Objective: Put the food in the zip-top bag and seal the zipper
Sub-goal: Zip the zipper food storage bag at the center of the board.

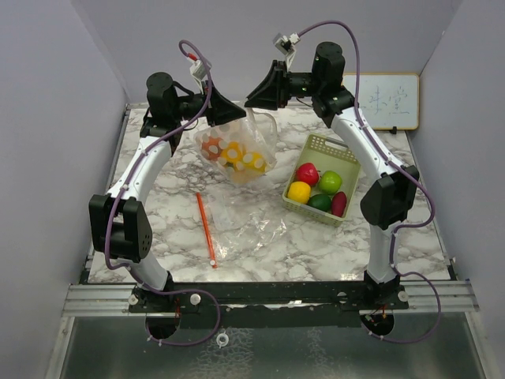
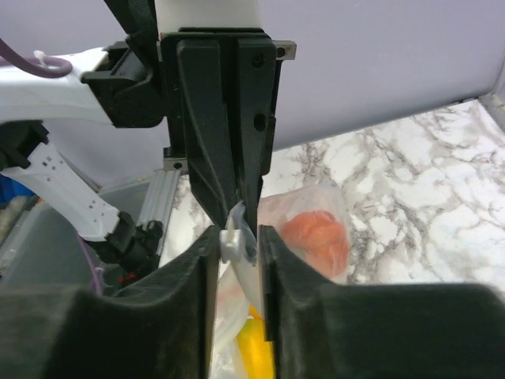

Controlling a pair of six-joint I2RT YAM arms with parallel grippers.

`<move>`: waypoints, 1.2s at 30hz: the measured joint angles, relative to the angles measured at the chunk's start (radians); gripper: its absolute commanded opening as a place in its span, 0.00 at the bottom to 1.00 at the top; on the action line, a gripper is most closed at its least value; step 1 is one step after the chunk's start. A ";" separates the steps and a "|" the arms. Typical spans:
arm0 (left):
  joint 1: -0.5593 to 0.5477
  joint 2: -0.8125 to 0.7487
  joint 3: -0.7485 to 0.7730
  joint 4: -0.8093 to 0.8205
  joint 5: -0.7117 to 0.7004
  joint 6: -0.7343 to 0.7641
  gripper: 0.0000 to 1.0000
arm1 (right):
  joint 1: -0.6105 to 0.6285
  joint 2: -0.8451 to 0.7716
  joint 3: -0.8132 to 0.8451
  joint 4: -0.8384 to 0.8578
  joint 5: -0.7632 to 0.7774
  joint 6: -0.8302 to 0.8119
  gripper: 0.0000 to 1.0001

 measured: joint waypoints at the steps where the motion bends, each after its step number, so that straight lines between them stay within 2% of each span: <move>1: 0.000 0.000 0.000 0.000 0.000 0.000 0.00 | 0.000 0.000 0.000 0.000 -0.002 0.001 0.09; 4: 0.000 0.000 0.000 0.000 0.000 -0.001 0.00 | 0.000 0.000 0.000 0.000 -0.012 0.008 0.05; 12: 0.003 0.000 -0.003 0.014 -0.013 -0.037 0.00 | -0.002 0.000 0.004 -0.046 -0.010 -0.019 0.05; 20: 0.036 0.013 -0.124 0.348 -0.036 -0.355 0.00 | 0.009 0.000 0.026 -0.218 0.050 -0.180 0.05; 24: 0.037 0.040 -0.133 0.444 -0.031 -0.438 0.00 | 0.010 0.000 0.030 -0.243 0.062 -0.211 0.05; 27: 0.037 0.055 -0.115 0.459 -0.004 -0.442 0.00 | 0.009 0.007 0.062 -0.261 0.057 -0.206 0.05; 32: 0.037 0.055 -0.057 0.399 0.016 -0.356 0.00 | 0.003 0.037 0.140 -0.264 0.025 -0.180 0.04; 36: 0.039 0.061 -0.053 0.453 0.017 -0.414 0.00 | 0.002 0.037 0.140 -0.268 0.023 -0.184 0.04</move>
